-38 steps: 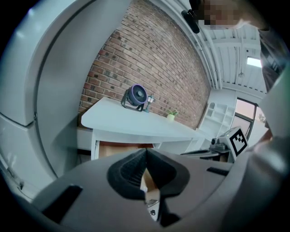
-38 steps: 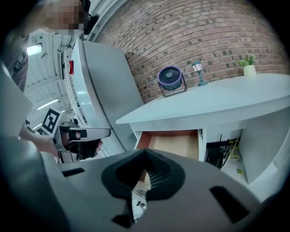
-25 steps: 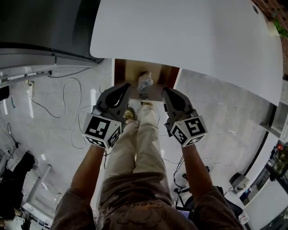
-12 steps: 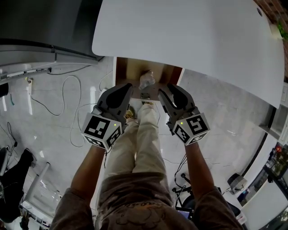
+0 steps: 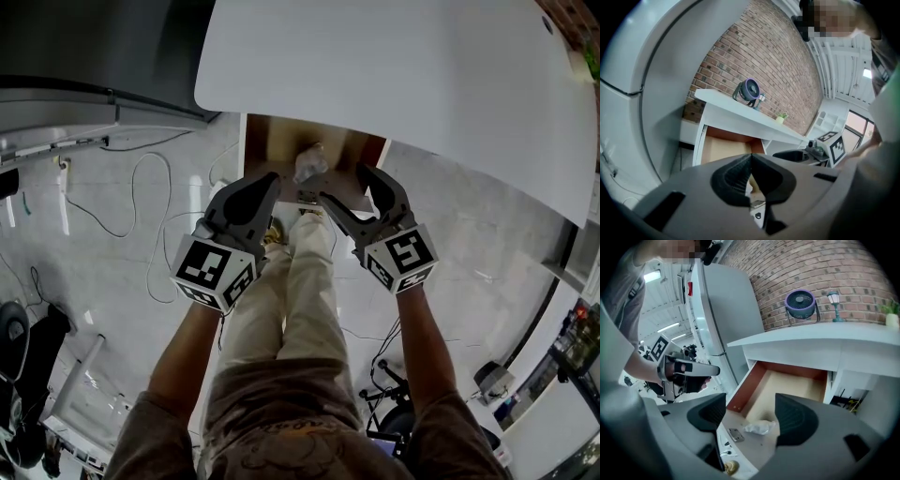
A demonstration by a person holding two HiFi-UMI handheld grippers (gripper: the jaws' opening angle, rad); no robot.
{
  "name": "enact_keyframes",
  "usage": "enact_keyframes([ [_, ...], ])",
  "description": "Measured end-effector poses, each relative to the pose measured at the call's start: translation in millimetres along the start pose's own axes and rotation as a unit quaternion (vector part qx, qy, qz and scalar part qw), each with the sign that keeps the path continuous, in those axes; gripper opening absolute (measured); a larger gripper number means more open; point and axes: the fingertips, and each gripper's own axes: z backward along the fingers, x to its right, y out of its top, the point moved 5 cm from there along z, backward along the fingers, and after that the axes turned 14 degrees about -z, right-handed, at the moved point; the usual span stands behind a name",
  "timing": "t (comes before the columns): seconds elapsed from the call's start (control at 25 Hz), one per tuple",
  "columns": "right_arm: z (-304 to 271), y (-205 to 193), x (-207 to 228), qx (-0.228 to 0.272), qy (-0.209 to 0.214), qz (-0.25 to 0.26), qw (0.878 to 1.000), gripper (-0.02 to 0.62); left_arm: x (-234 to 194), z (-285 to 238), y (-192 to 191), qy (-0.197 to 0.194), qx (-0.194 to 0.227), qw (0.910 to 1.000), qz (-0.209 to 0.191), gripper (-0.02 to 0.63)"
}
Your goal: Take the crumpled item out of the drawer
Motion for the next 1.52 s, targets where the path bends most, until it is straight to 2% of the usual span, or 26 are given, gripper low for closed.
enact_keyframes([
  [0.16, -13.9, -5.2, 7.1, -0.039, 0.006, 0.028, 0.999, 0.333, 0.1, 0.7, -3.0, 0.002, -0.001, 1.0, 0.001, 0.008],
  [0.32, -29.5, -13.6, 13.8, -0.081, 0.01, 0.076, 0.994, 0.333, 2.7, 1.2, -6.2, -0.002, -0.004, 1.0, 0.004, 0.008],
  [0.48, -46.2, -26.1, 20.9, -0.134, 0.011, 0.12, 0.984, 0.333, 2.7, 2.0, -7.2, -0.002, -0.005, 1.0, 0.007, 0.008],
  [0.72, -63.0, -32.0, 34.8, -0.189, 0.004, 0.18, 0.965, 0.328, 3.4, 2.0, -9.0, -0.002, -0.006, 0.9999, 0.009, 0.008],
  [1.08, -87.5, -47.3, 35.5, -0.274, 0.022, 0.282, 0.919, 0.328, 3.6, 2.3, -14.0, 0.0, -0.008, 0.9998, 0.019, 0.008],
  [1.28, -103.8, -63.1, 37.4, -0.315, 0.027, 0.356, 0.879, 0.322, -0.7, 2.7, -18.0, 0.003, -0.012, 0.9997, 0.023, 0.008],
  [1.52, -115.9, -75.4, 43.7, -0.36, 0.04, 0.401, 0.842, 0.307, -3.4, 2.8, -20.1, 0.009, -0.016, 0.9993, 0.032, 0.008],
])
